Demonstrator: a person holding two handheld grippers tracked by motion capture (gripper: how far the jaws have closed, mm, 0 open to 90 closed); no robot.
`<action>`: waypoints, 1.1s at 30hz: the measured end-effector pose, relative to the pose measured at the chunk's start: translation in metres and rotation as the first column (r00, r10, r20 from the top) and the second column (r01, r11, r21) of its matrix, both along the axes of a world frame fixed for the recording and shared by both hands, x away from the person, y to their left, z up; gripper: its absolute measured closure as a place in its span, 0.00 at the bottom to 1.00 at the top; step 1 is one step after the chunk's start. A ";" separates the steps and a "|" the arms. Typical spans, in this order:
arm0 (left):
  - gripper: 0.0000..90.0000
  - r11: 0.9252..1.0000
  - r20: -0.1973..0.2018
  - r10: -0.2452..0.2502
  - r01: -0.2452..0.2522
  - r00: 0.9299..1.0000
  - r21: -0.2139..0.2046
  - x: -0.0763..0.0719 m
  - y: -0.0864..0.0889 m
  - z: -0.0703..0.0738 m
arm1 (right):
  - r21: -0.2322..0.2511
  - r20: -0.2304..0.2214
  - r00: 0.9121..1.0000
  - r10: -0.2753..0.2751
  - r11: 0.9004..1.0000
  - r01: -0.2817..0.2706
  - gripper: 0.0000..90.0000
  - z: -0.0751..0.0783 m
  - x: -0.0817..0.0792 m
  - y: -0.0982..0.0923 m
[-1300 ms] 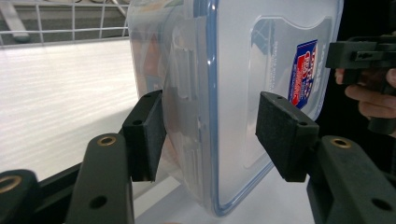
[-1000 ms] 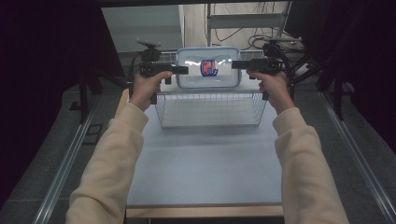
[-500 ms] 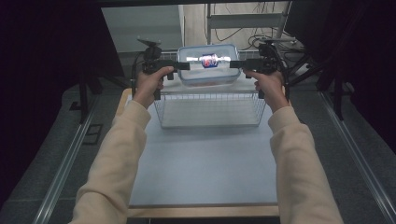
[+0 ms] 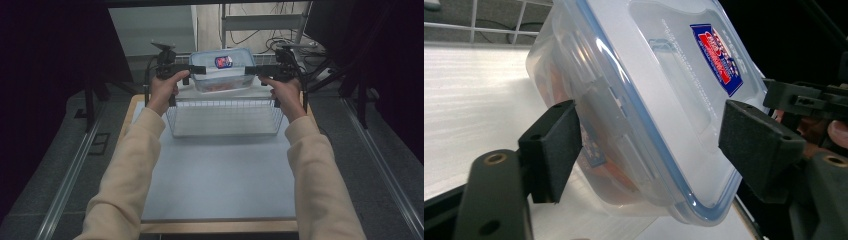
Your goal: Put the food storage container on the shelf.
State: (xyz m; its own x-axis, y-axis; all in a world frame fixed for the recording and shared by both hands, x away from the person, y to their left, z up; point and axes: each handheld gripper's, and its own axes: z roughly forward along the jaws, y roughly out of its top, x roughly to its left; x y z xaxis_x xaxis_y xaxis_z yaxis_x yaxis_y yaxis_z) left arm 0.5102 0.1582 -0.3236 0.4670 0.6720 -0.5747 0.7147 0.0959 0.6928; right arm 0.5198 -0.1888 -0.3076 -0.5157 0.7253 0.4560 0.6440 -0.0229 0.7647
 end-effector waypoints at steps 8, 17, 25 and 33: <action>0.14 1.000 -0.019 -0.006 0.006 1.000 0.007 0.004 -0.005 -0.005 | -0.034 0.029 1.000 -0.008 0.999 0.009 0.37 0.001 -0.004 0.001; 0.07 0.997 -0.003 0.033 -0.033 0.999 0.072 0.001 -0.007 0.003 | -0.010 0.072 0.997 -0.022 1.000 0.023 0.33 0.004 -0.009 -0.005; 0.07 0.994 0.033 0.069 -0.072 0.997 0.083 -0.013 0.001 0.012 | -0.002 0.089 0.996 -0.017 1.000 0.017 0.31 0.007 -0.018 -0.010; 0.08 0.994 0.110 0.018 -0.030 0.994 0.108 -0.050 0.002 0.022 | 0.016 0.139 0.990 0.016 1.000 -0.018 0.30 0.012 -0.041 -0.024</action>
